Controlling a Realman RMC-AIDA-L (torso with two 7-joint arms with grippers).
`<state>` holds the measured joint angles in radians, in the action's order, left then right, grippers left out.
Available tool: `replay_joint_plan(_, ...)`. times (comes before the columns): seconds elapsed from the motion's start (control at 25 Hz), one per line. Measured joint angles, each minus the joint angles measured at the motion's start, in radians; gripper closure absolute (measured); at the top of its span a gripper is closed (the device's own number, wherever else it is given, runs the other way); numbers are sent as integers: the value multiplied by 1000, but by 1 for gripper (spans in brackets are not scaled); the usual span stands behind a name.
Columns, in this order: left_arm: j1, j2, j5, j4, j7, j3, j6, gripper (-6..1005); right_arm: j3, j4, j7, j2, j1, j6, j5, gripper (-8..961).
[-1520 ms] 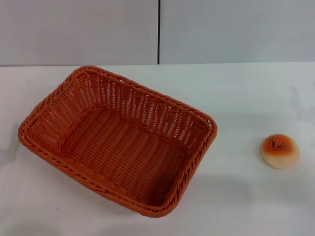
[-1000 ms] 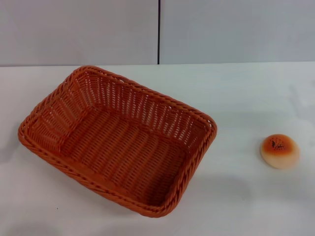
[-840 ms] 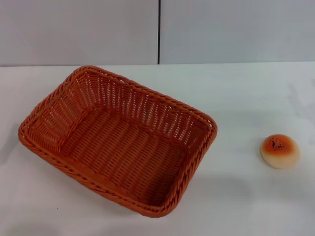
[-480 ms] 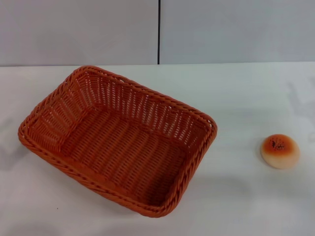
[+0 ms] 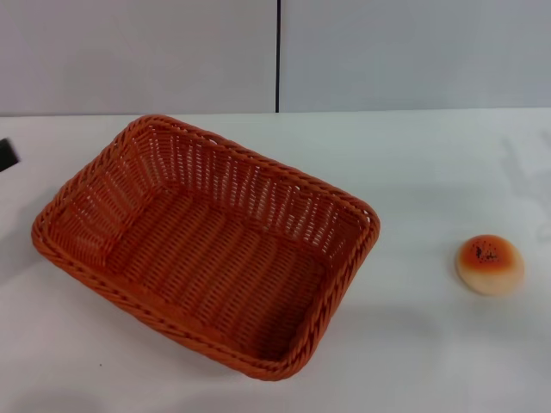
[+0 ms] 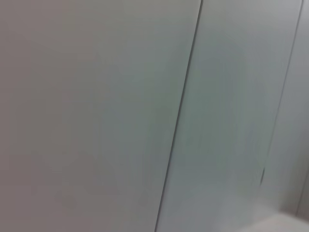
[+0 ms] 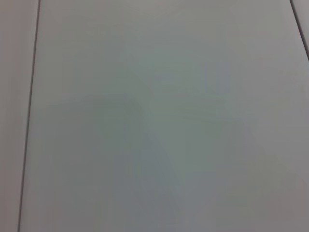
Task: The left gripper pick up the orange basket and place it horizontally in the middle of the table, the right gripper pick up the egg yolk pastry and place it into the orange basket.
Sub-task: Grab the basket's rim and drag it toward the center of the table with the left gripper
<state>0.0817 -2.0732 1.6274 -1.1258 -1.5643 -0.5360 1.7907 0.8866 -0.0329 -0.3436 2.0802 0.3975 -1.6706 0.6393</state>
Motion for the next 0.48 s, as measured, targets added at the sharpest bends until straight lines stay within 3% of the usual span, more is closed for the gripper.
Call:
replay_joint_plan(0.2, 22, 9, 116, -192, -179, -168, -124, 223, 0, 2, 0, 0, 1, 1, -1, 316)
replay_joint_plan(0.24, 58, 11, 219, -268, -268, -190, -128, 224, -1, 3, 0, 0, 1, 2, -1, 316)
replay_joint_plan(0.48, 140, 6, 403, -391, -415, -194, -138, 233, -2, 4, 0, 0, 4, 8, -1, 316)
